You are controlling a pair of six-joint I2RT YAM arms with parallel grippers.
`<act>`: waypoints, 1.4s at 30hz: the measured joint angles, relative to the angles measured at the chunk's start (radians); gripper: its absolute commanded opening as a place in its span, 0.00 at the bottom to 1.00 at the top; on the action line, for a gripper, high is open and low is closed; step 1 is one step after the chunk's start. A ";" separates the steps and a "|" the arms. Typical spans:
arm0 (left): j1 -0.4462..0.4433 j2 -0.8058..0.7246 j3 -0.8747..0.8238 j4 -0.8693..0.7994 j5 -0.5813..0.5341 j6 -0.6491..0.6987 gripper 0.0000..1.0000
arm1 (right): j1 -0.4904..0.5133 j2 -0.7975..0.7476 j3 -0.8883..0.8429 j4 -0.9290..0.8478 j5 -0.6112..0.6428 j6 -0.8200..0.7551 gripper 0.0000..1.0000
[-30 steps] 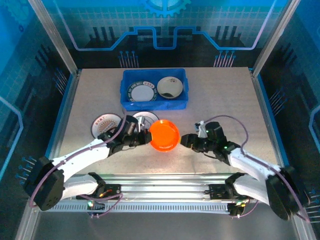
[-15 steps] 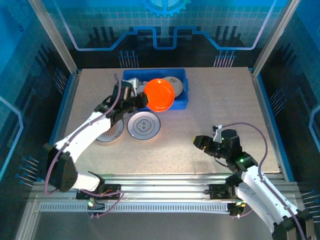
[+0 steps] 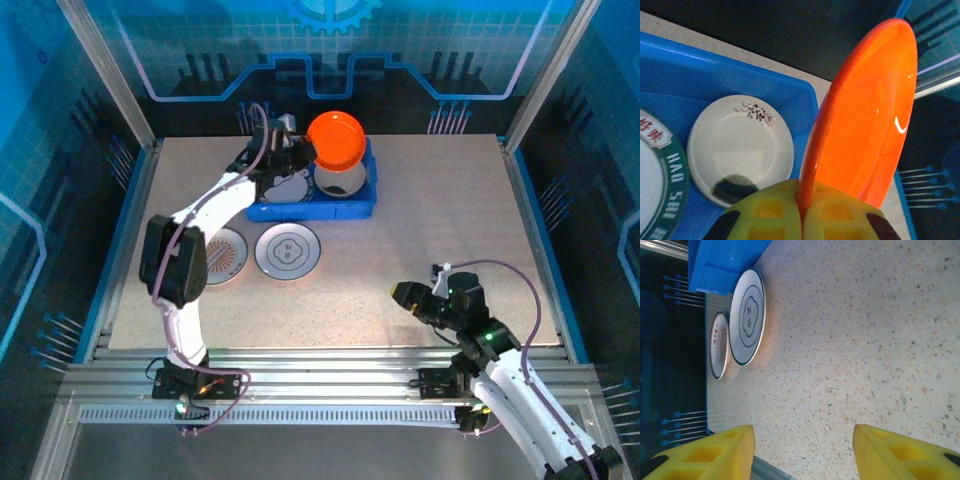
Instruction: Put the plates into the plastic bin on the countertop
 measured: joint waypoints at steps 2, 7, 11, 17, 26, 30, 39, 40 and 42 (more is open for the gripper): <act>0.006 0.069 0.048 0.013 0.013 -0.039 0.00 | -0.001 -0.009 -0.001 -0.013 0.006 0.007 0.55; 0.012 0.206 0.146 0.009 0.026 -0.115 0.00 | -0.005 -0.013 -0.001 -0.024 0.017 0.014 0.55; 0.013 0.254 0.164 0.007 0.026 -0.156 0.00 | -0.006 -0.013 -0.001 -0.026 0.018 0.015 0.55; 0.013 0.266 0.164 -0.015 0.026 -0.166 0.00 | -0.013 0.001 -0.001 -0.024 0.018 0.015 0.55; 0.013 0.277 0.176 -0.098 0.018 -0.158 0.00 | -0.018 0.089 -0.002 0.021 0.016 0.015 0.55; 0.013 0.301 0.212 -0.136 0.018 -0.155 0.00 | -0.018 0.113 -0.002 0.043 0.016 0.014 0.55; 0.011 0.369 0.312 -0.225 0.029 -0.139 0.00 | -0.018 0.124 -0.002 0.058 0.016 0.014 0.55; 0.011 0.371 0.316 -0.234 0.029 -0.139 0.00 | -0.018 0.126 -0.002 0.059 0.016 0.014 0.55; 0.012 0.373 0.322 -0.250 0.029 -0.137 0.00 | -0.018 0.132 -0.002 0.063 0.016 0.014 0.55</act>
